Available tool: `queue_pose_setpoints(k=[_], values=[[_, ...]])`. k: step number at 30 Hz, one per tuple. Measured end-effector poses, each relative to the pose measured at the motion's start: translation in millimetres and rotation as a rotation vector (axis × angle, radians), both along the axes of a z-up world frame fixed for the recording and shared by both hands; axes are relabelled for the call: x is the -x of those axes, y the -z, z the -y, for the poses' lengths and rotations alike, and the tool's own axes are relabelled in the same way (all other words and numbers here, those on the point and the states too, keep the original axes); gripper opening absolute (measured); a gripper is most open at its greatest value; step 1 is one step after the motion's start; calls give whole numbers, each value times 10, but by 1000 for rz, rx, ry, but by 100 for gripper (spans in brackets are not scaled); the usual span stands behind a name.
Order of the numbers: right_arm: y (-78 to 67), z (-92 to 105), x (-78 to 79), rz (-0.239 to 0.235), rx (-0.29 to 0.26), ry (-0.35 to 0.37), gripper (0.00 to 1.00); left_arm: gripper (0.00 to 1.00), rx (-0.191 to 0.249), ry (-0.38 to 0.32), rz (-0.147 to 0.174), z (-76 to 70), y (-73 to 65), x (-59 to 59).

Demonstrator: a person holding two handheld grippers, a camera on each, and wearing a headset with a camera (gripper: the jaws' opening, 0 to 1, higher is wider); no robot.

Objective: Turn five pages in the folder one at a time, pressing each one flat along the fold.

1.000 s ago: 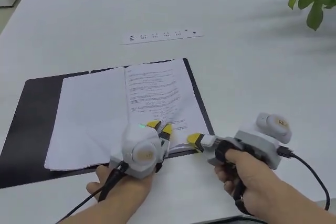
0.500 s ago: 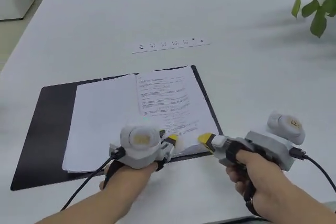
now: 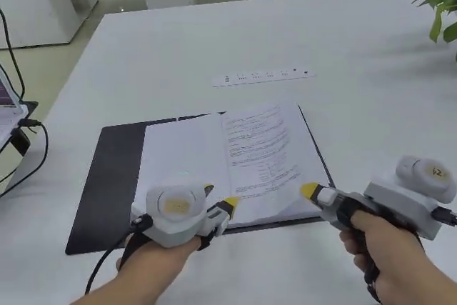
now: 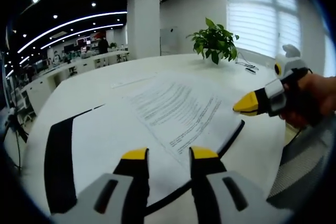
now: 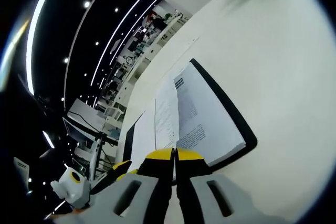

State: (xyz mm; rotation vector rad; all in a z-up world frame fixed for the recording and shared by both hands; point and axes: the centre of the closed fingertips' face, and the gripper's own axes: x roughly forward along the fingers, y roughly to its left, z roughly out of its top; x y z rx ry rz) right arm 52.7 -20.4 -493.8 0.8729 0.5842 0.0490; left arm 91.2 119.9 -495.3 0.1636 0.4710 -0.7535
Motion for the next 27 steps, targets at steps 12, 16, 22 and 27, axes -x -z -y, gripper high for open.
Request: queue_pose_setpoints(k=[12, 16, 22, 27], values=[[-390, -290, -67, 109, 88, -44, 0, 33, 25, -34, 33, -465, -217, 38], [-513, -502, -110, 152, 140, -102, 0, 33, 31, -60, 39, -641, -261, 34], [-585, -837, -154, 175, 213, -191, 0, 32, 43, -100, 45, -922, -333, 19], [-591, -1048, -193, 184, 250, -240, 0, 32, 76, -131, 45, -1084, -376, 29]])
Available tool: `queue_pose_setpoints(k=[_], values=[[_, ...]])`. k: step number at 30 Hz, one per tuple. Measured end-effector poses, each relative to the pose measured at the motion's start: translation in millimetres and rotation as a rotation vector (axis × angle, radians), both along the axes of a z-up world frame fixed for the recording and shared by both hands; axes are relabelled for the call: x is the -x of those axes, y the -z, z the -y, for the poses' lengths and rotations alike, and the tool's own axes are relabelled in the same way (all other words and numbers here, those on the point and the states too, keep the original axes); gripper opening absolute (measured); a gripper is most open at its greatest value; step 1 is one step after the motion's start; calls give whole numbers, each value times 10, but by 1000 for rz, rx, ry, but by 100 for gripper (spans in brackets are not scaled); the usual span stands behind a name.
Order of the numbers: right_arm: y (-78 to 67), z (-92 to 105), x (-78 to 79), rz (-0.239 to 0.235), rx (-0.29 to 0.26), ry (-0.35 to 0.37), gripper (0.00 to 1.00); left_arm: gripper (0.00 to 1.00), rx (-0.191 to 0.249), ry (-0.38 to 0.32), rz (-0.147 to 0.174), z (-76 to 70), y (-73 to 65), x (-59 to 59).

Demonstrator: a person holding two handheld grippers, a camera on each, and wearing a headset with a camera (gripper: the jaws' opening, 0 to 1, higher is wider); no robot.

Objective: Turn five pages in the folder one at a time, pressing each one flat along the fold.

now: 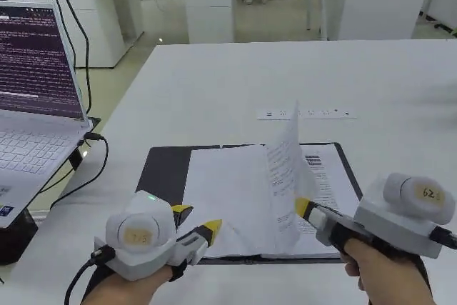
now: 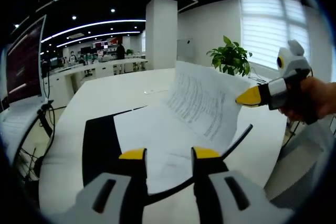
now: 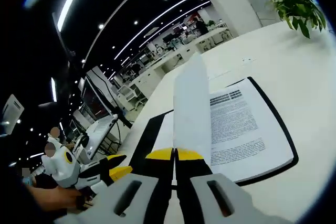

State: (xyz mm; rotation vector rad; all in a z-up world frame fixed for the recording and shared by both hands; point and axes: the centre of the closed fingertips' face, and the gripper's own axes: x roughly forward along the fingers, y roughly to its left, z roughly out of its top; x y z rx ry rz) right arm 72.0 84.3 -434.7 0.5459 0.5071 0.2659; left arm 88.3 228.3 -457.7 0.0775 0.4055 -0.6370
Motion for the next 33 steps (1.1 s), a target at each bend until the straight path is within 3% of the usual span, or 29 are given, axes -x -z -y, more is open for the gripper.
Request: queue_pose_setpoints(k=[8, 12, 17, 19, 20, 24, 33], values=[[67, -311, -40, -4, 56, -53, 0, 32, 10, -43, -1, -260, -14, 21], [123, -515, -63, -2, 127, -110, 0, 32, 12, -58, 0, -386, -27, 23], [213, -760, -95, 2, 254, -190, 0, 32, 17, -75, -3, -529, -18, 12], [225, -851, -114, 4, 268, -194, 0, 32, 20, -81, -4, -576, -5, 21], [258, -902, -121, 5, 316, -222, 0, 31, 20, -82, -7, -592, 4, 26], [349, -1072, -156, 3, 422, -275, 0, 31, 25, -93, -15, -665, 35, 44], [637, -1427, -216, -56, 483, -356, 0, 30, 46, -126, -33, -846, 105, 84]])
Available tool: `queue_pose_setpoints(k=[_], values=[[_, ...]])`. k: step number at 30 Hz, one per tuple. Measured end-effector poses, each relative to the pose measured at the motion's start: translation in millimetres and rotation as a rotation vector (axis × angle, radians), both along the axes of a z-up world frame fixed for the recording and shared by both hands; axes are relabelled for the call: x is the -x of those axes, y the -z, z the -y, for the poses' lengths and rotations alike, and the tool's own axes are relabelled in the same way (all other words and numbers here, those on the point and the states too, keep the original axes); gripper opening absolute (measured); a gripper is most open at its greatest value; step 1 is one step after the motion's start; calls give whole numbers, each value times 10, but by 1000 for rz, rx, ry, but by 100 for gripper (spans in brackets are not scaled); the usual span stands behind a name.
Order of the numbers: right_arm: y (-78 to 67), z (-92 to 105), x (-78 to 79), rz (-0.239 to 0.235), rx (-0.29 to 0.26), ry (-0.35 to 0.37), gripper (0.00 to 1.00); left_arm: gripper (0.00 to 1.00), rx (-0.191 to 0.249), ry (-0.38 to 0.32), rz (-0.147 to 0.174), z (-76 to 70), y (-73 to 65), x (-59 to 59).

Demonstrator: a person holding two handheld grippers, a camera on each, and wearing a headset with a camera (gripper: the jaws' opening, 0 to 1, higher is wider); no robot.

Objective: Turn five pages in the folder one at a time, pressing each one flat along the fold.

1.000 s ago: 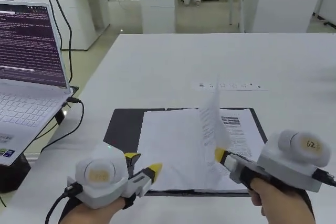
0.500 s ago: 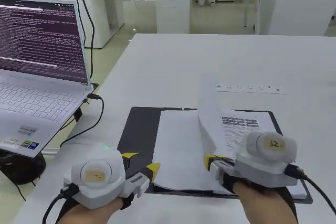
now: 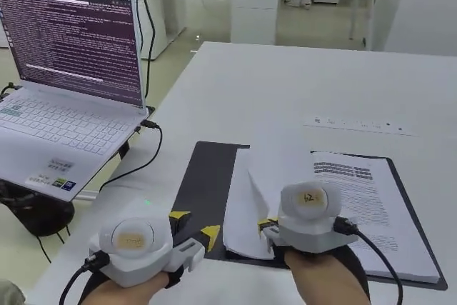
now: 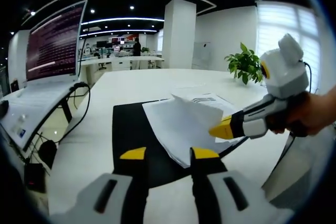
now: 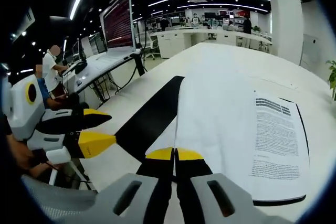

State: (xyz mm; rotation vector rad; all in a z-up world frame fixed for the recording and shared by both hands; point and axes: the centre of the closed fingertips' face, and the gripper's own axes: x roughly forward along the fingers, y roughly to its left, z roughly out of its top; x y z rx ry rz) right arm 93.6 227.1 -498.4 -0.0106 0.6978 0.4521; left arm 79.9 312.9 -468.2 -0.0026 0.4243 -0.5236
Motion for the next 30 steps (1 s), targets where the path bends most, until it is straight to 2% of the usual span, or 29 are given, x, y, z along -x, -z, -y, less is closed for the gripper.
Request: queue_pose_setpoints(k=[2, 4, 5, 7, 11, 17, 20, 25, 30], values=[[92, -32, -7, -19, 29, -8, 0, 30, 3, -7, -4, -43, 15, 13], [156, -64, -19, -26, 35, -13, 0, 29, 8, -14, -9, -79, 33, 21], [219, -58, -18, -35, 59, -17, 0, 29, 11, -18, -12, -96, 44, 22], [300, -78, -8, -57, 65, -21, 0, 28, 10, -20, -20, -110, 66, 28], [400, -97, 16, -74, 93, -40, 0, 27, 11, -22, -28, -127, 97, 33], [471, -115, 23, -80, 102, -60, 0, 26, 15, -28, -39, -123, 144, 31], [498, -178, 62, -69, 107, -114, 3, 26, 16, -25, -42, -103, 156, 28], [491, -281, 106, -69, 51, -129, 8, 26, 16, -24, -48, -85, 186, -1], [457, -372, 153, -58, -48, -150, 19, 25, 9, -15, -62, -44, 231, -25]])
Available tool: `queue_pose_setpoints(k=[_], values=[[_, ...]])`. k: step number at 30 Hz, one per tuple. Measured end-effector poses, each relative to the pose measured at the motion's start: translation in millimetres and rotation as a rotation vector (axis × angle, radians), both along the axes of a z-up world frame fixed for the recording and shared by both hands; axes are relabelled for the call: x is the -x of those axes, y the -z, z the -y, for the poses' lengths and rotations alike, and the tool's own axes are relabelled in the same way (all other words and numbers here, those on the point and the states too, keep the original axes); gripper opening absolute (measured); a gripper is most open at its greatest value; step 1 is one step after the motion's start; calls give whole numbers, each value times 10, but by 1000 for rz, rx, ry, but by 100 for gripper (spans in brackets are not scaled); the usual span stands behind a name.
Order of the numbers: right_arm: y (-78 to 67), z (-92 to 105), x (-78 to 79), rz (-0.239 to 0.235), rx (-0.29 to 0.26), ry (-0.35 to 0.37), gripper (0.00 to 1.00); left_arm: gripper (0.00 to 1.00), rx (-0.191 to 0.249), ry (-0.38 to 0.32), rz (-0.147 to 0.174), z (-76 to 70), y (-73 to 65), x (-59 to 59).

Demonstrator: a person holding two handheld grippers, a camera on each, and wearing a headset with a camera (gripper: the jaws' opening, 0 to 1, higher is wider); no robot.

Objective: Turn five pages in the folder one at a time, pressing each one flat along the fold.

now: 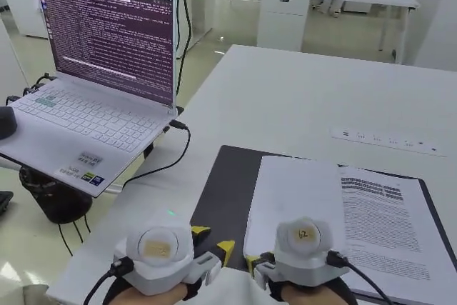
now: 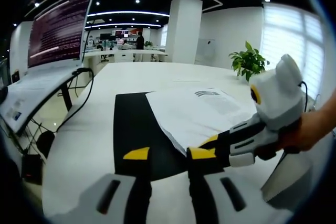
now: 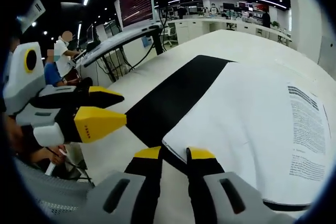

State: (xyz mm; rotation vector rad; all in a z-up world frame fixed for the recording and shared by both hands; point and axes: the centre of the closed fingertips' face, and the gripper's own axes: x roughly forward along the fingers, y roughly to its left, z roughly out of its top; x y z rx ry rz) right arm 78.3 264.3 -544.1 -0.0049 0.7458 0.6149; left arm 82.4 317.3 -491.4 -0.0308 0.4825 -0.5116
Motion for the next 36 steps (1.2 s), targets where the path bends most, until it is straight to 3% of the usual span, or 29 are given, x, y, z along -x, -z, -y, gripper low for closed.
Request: queue_pose_setpoints(k=[3, 4, 8, 15, 21, 24, 30, 34, 36], values=[[-3, 11, 38, -21, -46, 18, 21, 25, -6, 9, -5, 34, 22, -12], [-37, 15, 37, -17, -83, 36, 20, 25, -10, 16, -9, 60, 32, -20], [-152, 155, 25, 12, -115, 79, 15, 25, -27, 50, -12, 175, 61, -56], [-324, 605, -64, 45, -168, 205, 14, 26, -70, 138, -16, 477, 142, -118], [-440, 1026, -148, 92, -211, 316, 11, 26, -110, 205, -23, 738, 276, -187], [-474, 1206, -178, 105, -234, 363, 8, 26, -132, 221, -42, 848, 390, -232], [-493, 1490, -243, 126, -243, 417, 5, 27, -171, 187, -56, 883, 537, -319], [-491, 1618, -339, 136, -254, 435, 2, 27, -190, 170, -70, 861, 632, -302], [-480, 1664, -390, 138, -252, 436, 1, 27, -178, 152, -77, 849, 642, -289]])
